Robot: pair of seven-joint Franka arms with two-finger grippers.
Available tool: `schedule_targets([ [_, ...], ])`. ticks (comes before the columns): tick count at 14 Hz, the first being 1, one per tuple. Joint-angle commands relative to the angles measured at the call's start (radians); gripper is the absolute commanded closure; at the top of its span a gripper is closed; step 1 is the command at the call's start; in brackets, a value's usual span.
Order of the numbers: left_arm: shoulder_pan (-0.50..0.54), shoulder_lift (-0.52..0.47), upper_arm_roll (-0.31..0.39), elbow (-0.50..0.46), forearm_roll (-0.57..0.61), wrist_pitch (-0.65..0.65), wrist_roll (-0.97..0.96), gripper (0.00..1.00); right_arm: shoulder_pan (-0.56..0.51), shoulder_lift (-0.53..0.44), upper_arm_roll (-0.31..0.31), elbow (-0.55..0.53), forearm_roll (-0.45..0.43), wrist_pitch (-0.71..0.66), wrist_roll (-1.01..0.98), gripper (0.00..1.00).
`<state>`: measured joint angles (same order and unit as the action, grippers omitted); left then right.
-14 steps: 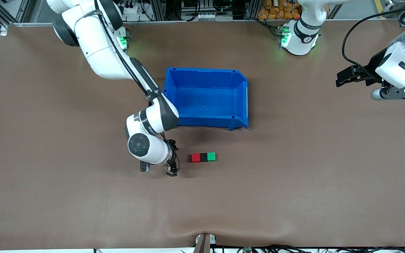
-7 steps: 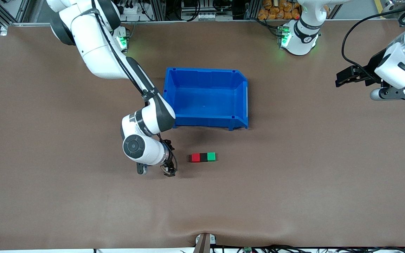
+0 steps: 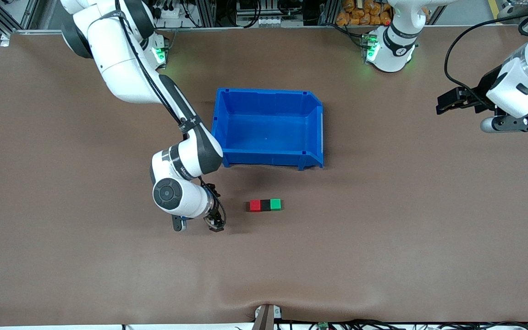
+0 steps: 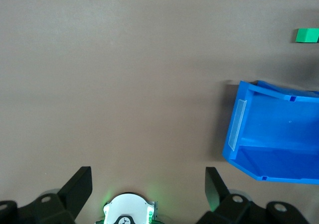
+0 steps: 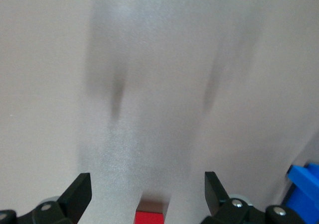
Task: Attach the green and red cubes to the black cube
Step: 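Open the right gripper and release the red cube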
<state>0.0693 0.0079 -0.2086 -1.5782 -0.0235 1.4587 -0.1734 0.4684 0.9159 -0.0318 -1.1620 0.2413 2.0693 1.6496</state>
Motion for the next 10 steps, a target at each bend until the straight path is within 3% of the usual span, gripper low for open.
schedule_targets([
  [1,0.006,0.007,-0.005,0.011,0.0,-0.008,0.005,0.0,-0.011,-0.035,0.007,-0.015,-0.037,-0.058,-0.06,0.0],
  [10,0.003,0.017,-0.005,0.01,0.002,-0.011,0.006,0.0,-0.062,-0.078,0.003,-0.015,-0.037,-0.109,-0.217,0.0],
])
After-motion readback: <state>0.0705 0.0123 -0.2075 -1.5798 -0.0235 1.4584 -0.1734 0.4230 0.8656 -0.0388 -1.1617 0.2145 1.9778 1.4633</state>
